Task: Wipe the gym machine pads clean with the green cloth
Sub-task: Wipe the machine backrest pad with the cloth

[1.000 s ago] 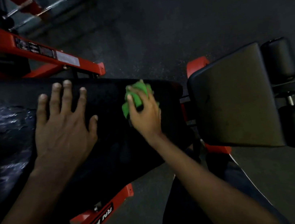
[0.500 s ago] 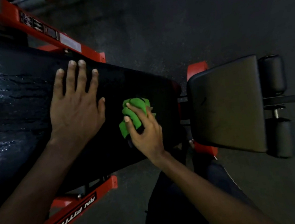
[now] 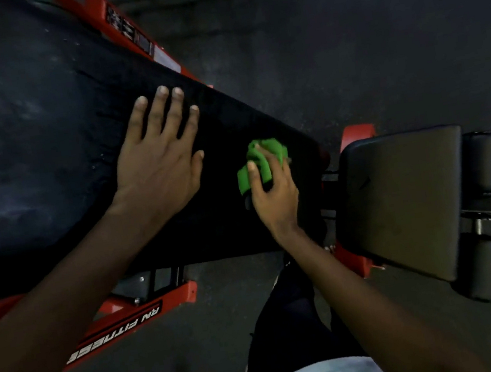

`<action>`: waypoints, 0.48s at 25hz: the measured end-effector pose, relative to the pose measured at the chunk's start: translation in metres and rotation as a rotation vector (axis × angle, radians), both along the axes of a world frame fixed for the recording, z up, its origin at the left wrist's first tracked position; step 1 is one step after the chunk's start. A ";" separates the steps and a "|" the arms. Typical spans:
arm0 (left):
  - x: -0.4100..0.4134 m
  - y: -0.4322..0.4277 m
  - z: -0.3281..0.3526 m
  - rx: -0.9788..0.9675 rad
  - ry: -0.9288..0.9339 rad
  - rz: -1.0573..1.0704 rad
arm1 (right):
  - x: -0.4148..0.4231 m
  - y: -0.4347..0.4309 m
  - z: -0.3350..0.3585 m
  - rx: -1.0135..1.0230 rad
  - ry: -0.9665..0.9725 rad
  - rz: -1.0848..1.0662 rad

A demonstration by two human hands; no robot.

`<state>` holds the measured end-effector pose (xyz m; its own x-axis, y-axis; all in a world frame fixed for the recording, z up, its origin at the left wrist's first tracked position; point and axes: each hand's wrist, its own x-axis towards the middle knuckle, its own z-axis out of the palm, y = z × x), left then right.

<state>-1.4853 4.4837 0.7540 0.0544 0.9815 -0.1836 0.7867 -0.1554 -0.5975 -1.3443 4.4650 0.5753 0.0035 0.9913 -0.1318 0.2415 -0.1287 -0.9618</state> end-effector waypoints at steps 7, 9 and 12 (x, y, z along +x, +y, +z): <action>0.000 -0.002 -0.002 -0.003 0.030 -0.014 | -0.010 0.004 0.000 -0.011 -0.012 -0.015; 0.001 -0.001 0.001 -0.007 0.002 0.001 | -0.022 0.061 0.008 -0.030 -0.008 -0.103; -0.003 0.002 0.015 0.032 -0.044 0.045 | -0.035 0.117 0.036 -0.034 0.005 -0.099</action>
<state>-1.4880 4.4862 0.7693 0.0177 0.9885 -0.1500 0.8180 -0.1006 -0.5663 -1.3796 4.5820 0.6112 0.1002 0.9811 -0.1653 0.2208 -0.1839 -0.9578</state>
